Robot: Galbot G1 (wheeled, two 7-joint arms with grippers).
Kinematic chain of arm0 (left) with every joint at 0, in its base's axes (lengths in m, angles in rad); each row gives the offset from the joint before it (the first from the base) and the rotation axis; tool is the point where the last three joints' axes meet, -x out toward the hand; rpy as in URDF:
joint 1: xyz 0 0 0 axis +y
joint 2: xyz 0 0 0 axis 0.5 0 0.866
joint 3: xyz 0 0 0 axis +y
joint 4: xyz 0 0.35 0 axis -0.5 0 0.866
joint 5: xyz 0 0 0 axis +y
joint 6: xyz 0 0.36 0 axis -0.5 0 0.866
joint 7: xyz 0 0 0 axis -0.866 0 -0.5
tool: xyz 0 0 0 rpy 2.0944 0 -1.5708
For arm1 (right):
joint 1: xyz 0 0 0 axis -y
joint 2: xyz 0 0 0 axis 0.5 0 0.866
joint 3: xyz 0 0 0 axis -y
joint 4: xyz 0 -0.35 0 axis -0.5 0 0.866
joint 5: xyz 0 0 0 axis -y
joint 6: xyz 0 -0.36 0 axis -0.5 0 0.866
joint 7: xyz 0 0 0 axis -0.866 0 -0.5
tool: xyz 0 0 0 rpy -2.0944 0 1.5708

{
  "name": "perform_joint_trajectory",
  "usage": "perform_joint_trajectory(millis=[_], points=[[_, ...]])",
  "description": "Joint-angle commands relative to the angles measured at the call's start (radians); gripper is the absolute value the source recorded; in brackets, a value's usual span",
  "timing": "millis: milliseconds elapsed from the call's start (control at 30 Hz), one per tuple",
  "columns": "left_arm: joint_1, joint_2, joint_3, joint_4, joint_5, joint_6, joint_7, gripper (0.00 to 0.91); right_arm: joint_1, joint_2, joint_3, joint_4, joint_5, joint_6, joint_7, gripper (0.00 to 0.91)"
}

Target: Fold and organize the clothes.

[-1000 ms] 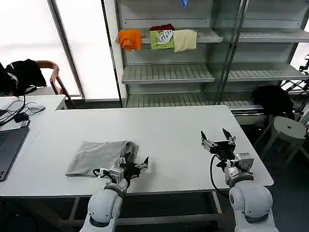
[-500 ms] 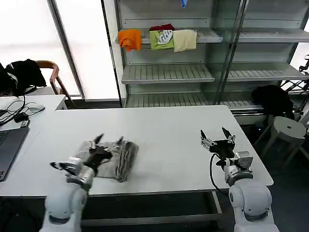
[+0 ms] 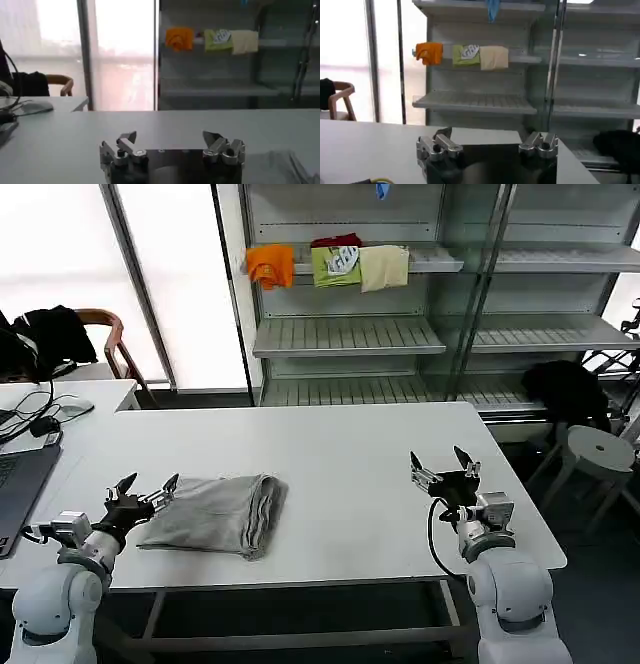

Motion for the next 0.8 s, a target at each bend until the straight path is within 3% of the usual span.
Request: perform_joint_trajectory(millis=[33,800], points=[[-0.006,0.001,-0.002,0.116,0.031,-0.016,0.007,0.907,0.011,-0.006,0.003,-0.013,-0.003,0.000,0.000,0.907],[-0.021,-0.016,0.026,0.211,0.063,-0.041,-0.020,0.907,0.019,-0.009,0.002,-0.029,0.025,0.002,-0.001,0.907]])
